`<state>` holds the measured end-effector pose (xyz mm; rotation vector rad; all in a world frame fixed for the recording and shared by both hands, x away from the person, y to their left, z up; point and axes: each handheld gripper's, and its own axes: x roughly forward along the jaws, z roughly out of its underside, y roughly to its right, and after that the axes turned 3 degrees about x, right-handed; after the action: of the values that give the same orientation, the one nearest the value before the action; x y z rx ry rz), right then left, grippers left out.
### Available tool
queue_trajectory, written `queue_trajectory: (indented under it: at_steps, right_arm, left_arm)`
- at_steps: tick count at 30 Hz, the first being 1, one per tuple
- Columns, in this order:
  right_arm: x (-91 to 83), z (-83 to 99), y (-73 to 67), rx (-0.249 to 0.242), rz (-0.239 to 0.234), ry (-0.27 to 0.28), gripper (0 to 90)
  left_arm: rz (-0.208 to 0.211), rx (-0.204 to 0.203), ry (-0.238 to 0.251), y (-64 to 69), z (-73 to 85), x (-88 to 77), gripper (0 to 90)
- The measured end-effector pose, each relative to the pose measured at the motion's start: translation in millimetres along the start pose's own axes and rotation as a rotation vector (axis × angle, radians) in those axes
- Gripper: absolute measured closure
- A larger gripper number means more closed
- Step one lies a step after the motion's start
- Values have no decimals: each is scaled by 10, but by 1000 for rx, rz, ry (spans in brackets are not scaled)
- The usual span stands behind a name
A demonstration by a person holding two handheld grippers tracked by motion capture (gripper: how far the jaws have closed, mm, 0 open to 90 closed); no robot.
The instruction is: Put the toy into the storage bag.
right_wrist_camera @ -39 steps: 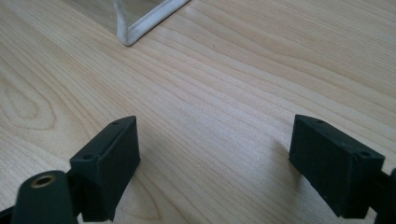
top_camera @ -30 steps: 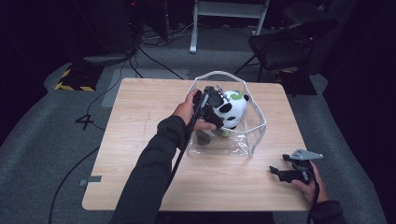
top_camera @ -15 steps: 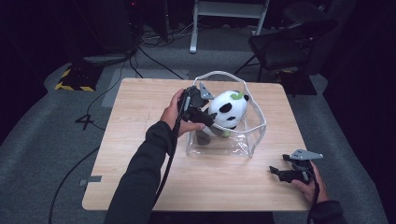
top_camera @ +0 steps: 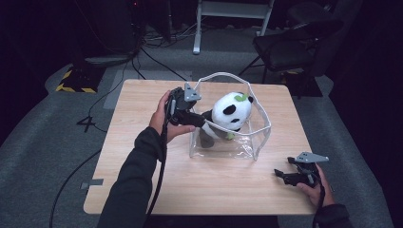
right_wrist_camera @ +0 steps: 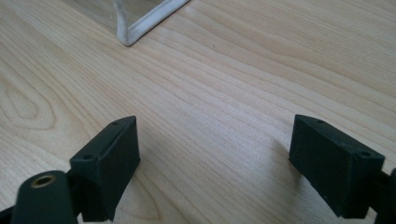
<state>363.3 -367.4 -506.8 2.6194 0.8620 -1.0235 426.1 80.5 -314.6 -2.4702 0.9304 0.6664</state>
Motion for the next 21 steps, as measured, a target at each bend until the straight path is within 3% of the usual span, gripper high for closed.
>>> queue_trajectory:
  at_steps: [9,21]
  right_arm:
    - [0,0,0,0,0,0,161]
    - [0,0,1,1,-1,0,161]
  left_arm:
    - [-42,-26,21,-98,122,-139,162]
    - [-90,-26,-23,-158,385,-187,159]
